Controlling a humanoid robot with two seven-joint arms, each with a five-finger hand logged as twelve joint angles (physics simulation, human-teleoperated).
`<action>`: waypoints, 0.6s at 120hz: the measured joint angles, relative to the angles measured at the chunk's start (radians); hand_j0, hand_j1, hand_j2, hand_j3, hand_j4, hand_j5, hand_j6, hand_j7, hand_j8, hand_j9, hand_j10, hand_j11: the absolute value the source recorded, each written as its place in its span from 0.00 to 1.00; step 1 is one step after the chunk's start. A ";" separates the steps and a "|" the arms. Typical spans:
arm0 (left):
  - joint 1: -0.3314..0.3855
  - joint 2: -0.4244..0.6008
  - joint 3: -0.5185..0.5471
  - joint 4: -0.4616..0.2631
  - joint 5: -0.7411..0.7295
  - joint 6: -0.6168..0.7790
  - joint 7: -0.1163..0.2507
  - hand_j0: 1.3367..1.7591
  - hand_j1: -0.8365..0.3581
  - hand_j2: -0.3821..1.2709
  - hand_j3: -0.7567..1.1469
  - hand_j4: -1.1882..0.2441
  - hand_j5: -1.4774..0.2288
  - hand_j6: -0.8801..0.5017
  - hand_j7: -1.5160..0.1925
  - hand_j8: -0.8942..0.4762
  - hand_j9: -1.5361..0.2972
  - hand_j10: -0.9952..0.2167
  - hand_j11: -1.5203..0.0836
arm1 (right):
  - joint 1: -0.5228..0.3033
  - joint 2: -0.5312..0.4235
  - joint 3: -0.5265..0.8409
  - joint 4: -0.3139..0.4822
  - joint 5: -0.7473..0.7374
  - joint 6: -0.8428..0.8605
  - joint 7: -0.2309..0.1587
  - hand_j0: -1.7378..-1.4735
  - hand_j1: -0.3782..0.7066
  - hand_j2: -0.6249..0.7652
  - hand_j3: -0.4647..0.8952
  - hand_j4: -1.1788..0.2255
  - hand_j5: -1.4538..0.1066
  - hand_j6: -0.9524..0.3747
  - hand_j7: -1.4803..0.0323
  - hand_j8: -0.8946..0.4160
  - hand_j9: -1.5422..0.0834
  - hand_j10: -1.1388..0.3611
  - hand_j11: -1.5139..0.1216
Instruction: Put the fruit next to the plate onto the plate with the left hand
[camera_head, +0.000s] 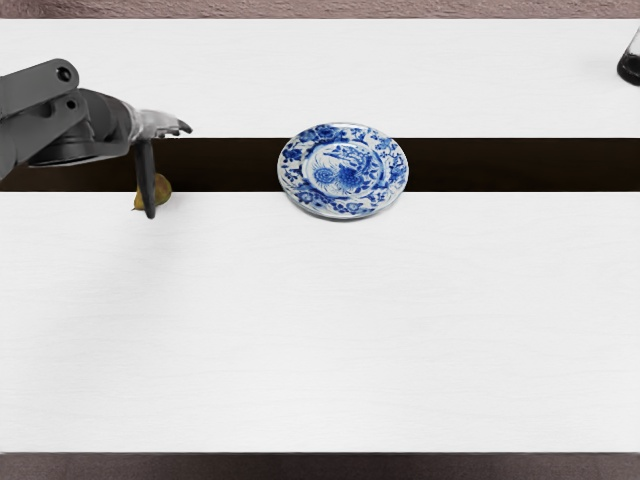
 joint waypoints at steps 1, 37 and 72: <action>0.000 -0.001 0.004 0.004 0.001 0.000 0.000 0.76 0.98 0.23 0.40 0.82 0.85 0.62 0.87 0.64 0.83 0.81 0.93 | 0.000 0.000 0.000 0.000 0.000 0.000 0.000 0.30 0.03 0.45 0.34 0.84 0.93 0.72 0.98 0.68 0.95 0.76 0.93; 0.015 -0.079 0.059 0.134 0.019 0.064 0.000 0.76 0.97 0.23 0.40 0.81 0.85 0.62 0.87 0.64 0.82 0.80 0.93 | -0.001 0.000 0.000 0.000 0.000 0.000 0.000 0.30 0.03 0.45 0.34 0.84 0.93 0.72 0.98 0.68 0.95 0.76 0.93; 0.052 -0.198 0.160 0.274 0.021 0.200 0.000 0.76 0.92 0.24 0.40 0.78 0.81 0.58 0.83 0.60 0.79 0.76 0.89 | -0.001 0.000 0.000 0.000 0.000 0.000 0.000 0.30 0.03 0.45 0.34 0.84 0.93 0.72 0.98 0.68 0.95 0.76 0.93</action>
